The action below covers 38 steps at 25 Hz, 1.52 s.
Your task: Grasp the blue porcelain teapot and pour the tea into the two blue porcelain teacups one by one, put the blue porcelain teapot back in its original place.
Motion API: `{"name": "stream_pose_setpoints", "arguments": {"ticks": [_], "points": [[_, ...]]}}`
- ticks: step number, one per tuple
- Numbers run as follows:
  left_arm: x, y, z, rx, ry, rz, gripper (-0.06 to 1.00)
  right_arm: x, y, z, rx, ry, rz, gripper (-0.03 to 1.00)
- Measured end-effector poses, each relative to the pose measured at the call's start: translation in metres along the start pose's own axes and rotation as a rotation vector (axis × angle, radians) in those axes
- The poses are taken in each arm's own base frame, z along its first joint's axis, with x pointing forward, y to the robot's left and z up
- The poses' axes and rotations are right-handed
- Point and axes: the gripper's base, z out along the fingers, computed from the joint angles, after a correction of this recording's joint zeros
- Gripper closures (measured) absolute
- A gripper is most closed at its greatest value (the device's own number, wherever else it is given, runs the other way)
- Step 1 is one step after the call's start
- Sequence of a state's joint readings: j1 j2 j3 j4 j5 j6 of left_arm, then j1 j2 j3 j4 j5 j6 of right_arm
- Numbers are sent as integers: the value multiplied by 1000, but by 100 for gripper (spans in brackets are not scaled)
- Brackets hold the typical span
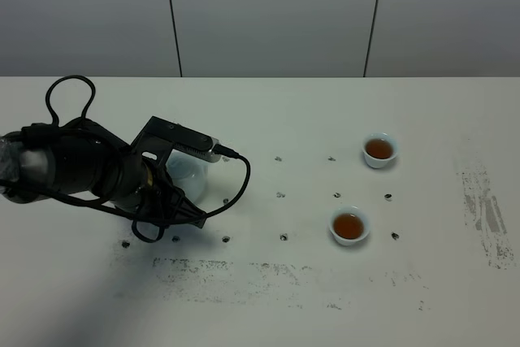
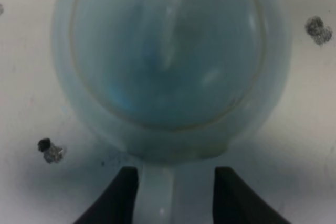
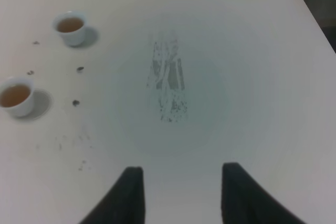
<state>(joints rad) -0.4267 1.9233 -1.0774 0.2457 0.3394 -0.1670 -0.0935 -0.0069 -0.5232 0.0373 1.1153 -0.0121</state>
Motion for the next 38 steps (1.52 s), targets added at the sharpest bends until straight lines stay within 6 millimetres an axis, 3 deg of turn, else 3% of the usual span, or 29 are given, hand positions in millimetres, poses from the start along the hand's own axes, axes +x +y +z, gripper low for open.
{"name": "stream_pose_setpoints", "arguments": {"ticks": [5, 20, 25, 33, 38], "points": [[-1, 3, -20, -11, -2, -8, 54, 0, 0, 0, 0, 0, 0, 61], [16, 28, -137, -124, 1, -31, 54, 0, 0, 0, 0, 0, 0, 61], [37, 34, -177, -156, 58, -63, 54, 0, 0, 0, 0, 0, 0, 61], [70, 55, -222, -172, 68, -205, 54, 0, 0, 0, 0, 0, 0, 61], [116, 68, -245, -208, 15, -325, 54, 0, 0, 0, 0, 0, 0, 61]]}}
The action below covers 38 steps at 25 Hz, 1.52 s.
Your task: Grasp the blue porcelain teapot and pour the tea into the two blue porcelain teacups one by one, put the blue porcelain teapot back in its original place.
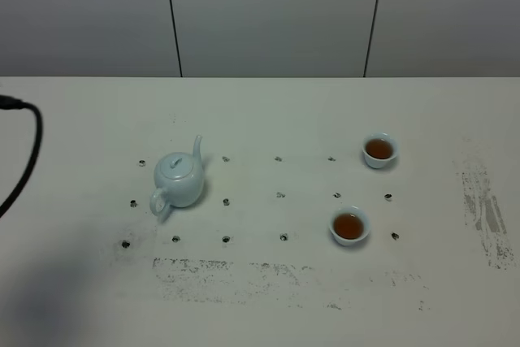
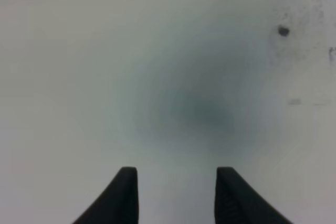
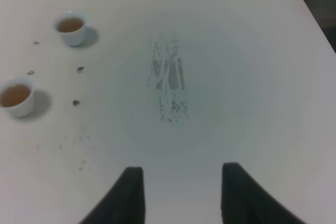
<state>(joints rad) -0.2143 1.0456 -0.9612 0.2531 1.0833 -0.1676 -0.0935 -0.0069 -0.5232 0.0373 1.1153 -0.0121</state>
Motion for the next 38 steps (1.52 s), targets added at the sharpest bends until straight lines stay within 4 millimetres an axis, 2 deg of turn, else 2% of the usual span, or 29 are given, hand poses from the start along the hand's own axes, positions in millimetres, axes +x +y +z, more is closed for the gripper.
{"name": "stream_pose_setpoints", "arguments": {"ticks": [4, 8, 11, 13, 17, 24, 33, 38], "points": [[50, 11, -7, -10, -42, -59, 54, 0, 0, 0, 0, 0, 0, 61], [99, 10, 2, 26, -67, -163, 54, 0, 0, 0, 0, 0, 0, 61], [127, 8, 12, 40, -83, -234, 54, 0, 0, 0, 0, 0, 0, 61], [138, 7, 15, 38, -101, -272, 54, 0, 0, 0, 0, 0, 0, 61], [156, 6, 14, 34, -174, -304, 54, 0, 0, 0, 0, 0, 0, 61], [181, 4, 0, 32, -370, -323, 54, 0, 0, 0, 0, 0, 0, 61], [197, 3, -8, 36, -504, -330, 54, 0, 0, 0, 0, 0, 0, 61], [198, 3, -8, 36, -511, -330, 54, 0, 0, 0, 0, 0, 0, 61]]}}
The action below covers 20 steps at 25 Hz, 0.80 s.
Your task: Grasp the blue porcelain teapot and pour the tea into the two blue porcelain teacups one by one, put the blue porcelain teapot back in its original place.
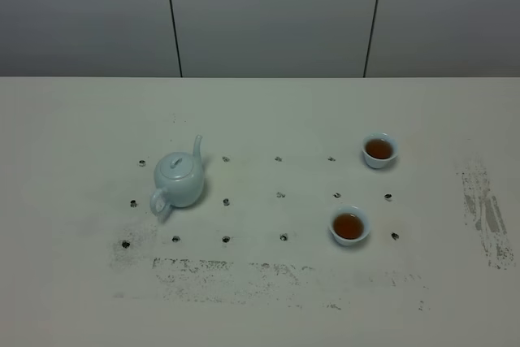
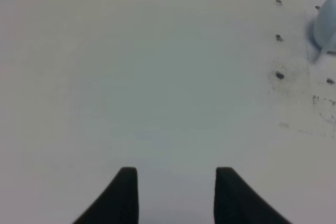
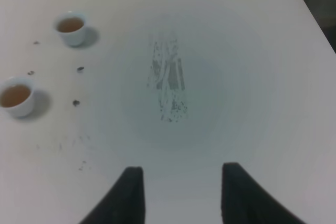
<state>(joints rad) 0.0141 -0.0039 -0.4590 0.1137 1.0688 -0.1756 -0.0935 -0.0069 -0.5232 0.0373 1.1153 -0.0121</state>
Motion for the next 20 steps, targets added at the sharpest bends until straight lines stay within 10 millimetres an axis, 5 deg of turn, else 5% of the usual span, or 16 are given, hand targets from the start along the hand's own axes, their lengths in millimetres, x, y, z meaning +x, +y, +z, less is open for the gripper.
{"name": "stream_pose_setpoints", "arguments": {"ticks": [20], "points": [[0, 0, 0, 0, 2, 2, 54, 0, 0, 0, 0, 0, 0, 61]]}}
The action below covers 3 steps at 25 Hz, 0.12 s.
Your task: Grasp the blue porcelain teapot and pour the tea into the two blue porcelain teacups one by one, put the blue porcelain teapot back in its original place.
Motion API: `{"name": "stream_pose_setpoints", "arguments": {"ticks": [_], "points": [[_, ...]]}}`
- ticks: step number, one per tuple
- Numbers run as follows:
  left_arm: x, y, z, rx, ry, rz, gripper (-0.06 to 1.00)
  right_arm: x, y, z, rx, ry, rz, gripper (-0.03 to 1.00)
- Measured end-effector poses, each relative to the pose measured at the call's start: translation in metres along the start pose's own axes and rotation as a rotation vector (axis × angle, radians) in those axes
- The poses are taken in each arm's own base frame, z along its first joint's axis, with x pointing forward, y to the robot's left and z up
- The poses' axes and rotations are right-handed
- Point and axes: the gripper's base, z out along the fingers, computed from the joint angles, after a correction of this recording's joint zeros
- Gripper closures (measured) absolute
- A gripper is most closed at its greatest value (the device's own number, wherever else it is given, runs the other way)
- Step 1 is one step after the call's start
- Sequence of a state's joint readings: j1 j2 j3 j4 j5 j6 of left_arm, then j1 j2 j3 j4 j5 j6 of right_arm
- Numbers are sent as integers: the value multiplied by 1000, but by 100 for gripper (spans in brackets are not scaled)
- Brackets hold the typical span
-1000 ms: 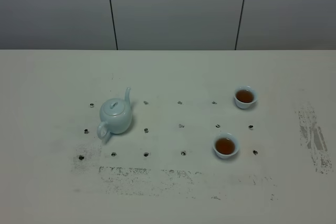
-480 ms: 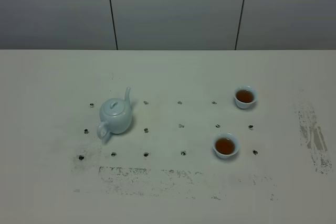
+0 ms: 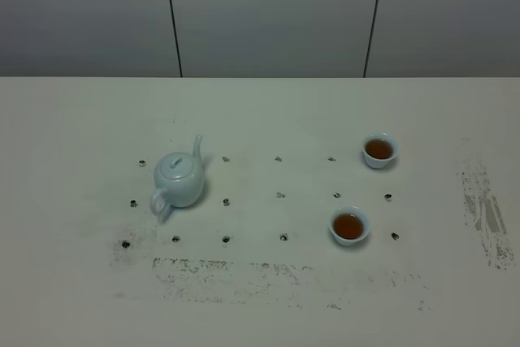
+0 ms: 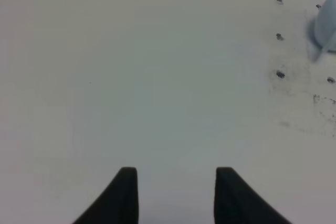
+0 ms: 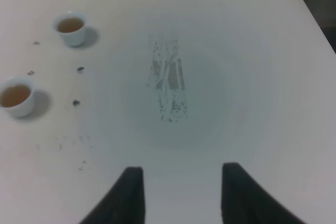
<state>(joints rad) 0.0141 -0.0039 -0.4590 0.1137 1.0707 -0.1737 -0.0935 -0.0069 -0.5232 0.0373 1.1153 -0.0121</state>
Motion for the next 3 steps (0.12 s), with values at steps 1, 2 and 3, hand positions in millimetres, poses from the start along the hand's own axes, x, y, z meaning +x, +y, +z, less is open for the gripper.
{"name": "stream_pose_setpoints", "arguments": {"ticks": [1, 2, 3], "points": [[0, 0, 0, 0, 0, 0, 54, 0, 0, 0, 0, 0, 0, 61], [0, 0, 0, 0, 0, 0, 54, 0, 0, 0, 0, 0, 0, 61], [0, 0, 0, 0, 0, 0, 54, 0, 0, 0, 0, 0, 0, 61]]}}
